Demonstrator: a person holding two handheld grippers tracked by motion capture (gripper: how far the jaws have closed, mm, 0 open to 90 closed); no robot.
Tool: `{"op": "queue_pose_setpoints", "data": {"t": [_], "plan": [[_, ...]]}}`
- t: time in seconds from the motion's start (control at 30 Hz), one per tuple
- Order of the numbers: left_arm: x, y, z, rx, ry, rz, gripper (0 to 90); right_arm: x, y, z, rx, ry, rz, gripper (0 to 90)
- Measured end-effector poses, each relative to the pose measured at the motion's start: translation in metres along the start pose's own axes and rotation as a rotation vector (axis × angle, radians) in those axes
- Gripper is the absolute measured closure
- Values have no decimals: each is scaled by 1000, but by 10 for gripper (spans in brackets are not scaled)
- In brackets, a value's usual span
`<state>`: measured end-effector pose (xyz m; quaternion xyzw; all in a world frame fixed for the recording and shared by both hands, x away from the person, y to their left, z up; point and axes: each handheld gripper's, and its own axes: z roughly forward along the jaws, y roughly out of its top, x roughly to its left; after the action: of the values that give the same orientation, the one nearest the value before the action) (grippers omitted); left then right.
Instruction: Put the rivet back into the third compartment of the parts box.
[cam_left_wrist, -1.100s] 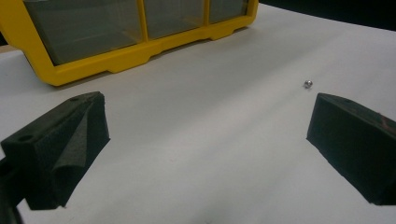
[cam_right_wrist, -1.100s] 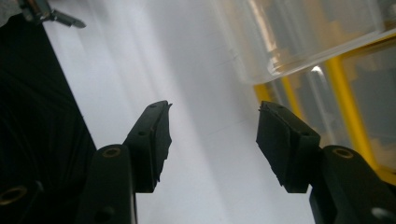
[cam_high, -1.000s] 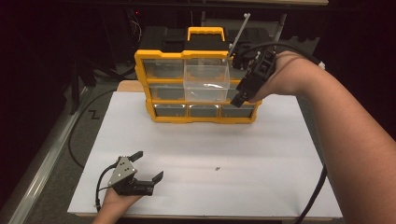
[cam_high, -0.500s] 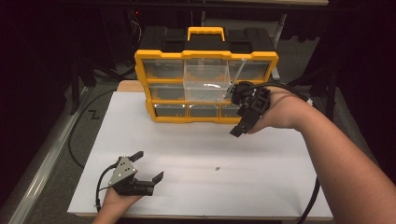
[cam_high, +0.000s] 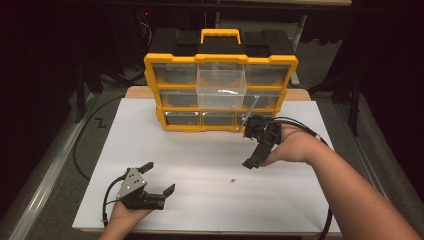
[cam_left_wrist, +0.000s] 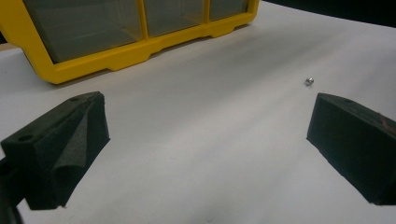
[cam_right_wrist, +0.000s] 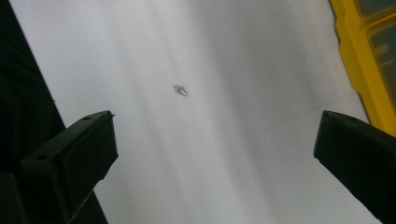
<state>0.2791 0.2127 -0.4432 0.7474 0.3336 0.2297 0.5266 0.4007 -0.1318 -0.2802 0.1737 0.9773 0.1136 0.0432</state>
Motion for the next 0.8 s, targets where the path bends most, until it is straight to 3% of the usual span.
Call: {"op": "queue_pose_setpoints", "data": {"t": [0.3,0.53,0.63,0.8], "plan": [[2,0,-2,-11,11,-13,3,3,-17,35,-10,-1,-4,3],[7,0,-4,-14,22,-25,3,7,-29,68,-18,32,-15,41],[7,0,-4,-19,23,-27,3,7,-31,83,-16,42,-27,98],[6,0,-4,-15,21,-23,3,10,-27,102,-33,70,-64,309]]}}
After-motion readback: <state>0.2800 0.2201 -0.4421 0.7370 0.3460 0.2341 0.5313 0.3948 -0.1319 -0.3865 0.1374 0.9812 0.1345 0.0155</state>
